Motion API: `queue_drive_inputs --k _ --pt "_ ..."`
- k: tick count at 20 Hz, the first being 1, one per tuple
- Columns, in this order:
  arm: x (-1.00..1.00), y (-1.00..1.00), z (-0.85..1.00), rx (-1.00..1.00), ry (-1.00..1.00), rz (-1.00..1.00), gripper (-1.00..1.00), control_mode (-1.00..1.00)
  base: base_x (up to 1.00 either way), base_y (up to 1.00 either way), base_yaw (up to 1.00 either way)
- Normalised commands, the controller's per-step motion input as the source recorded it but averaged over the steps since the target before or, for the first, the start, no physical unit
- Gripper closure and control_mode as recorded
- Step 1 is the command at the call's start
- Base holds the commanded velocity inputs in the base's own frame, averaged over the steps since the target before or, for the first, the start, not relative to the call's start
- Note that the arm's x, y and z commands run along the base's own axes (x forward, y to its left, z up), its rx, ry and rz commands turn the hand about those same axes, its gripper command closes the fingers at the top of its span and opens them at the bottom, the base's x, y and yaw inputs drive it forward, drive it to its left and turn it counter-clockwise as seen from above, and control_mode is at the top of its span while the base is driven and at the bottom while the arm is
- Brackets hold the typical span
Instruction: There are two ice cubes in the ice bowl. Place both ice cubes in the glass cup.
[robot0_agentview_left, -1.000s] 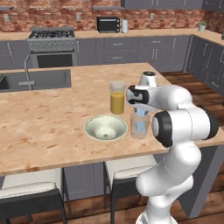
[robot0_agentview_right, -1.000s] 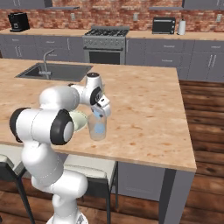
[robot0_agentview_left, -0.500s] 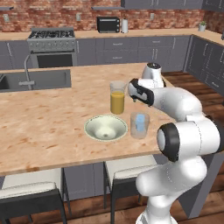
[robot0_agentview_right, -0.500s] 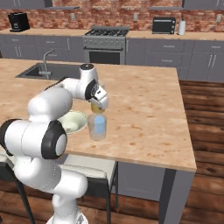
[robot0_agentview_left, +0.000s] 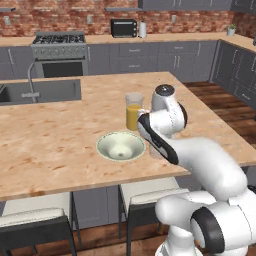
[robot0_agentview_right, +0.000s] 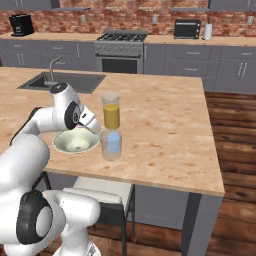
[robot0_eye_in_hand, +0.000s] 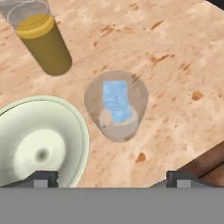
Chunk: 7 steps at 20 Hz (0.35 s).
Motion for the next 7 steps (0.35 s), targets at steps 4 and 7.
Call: queue_drive_inputs --k 4,7 --pt "-0.79 -0.1 0.0 -0.01 -0.32 -0.09 -1.0 -1.0 0.0 0.0 0.0" --pt "0.02 0.0 0.0 0.0 0.03 0.0 -1.0 -1.0 0.0 0.0 0.0"
